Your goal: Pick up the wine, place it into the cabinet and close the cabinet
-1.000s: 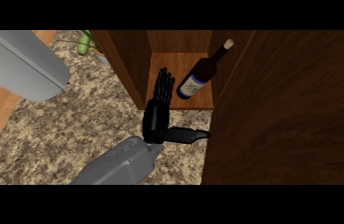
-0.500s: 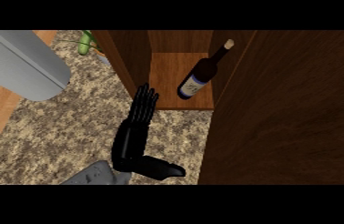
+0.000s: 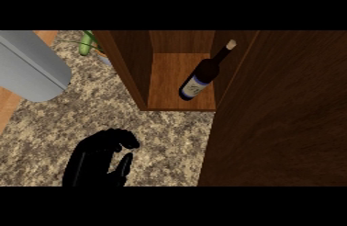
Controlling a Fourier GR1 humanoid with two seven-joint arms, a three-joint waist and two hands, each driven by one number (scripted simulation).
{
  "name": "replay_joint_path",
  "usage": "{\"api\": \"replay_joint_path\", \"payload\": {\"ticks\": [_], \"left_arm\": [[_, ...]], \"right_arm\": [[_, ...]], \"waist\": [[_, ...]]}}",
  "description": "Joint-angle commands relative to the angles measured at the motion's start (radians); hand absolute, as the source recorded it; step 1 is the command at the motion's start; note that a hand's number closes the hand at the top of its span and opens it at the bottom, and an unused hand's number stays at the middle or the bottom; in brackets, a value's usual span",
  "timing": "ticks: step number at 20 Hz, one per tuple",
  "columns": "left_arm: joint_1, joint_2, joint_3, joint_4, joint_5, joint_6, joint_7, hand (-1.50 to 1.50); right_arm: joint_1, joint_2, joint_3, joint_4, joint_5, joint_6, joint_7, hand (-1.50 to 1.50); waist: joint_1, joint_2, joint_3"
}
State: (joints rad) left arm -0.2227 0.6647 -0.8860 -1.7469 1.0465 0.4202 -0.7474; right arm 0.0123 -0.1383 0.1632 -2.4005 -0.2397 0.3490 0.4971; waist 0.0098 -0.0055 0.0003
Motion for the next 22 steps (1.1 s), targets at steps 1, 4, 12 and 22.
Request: {"api": "replay_joint_path", "payload": {"ticks": [1, 4, 12, 22], "left_arm": [[0.078, 0.113, 0.073, -0.092, 0.025, -0.058, 0.013, 1.50], [0.194, 0.219, 0.105, -0.139, 0.038, -0.142, -0.040, 1.50], [0.381, 0.328, 0.246, -0.164, 0.097, -0.252, -0.119, -1.50], [0.564, 0.453, 0.416, -0.094, 0.209, -0.455, -0.183, -1.50]], "right_arm": [[0.087, -0.008, 0.063, -0.140, -0.121, 0.025, 0.065, 1.50], [0.034, 0.044, 0.181, -0.143, -0.058, -0.022, 0.105, 1.50], [-0.049, 0.136, 0.513, -0.116, 0.085, -0.111, 0.210, 1.50], [-0.352, 0.137, 0.791, 0.115, 0.243, -0.475, 0.227, 1.50]], "waist": [[-0.006, 0.000, 0.000], [0.010, -0.003, -0.002], [0.008, -0.005, -0.003], [0.043, -0.009, -0.005]]}}
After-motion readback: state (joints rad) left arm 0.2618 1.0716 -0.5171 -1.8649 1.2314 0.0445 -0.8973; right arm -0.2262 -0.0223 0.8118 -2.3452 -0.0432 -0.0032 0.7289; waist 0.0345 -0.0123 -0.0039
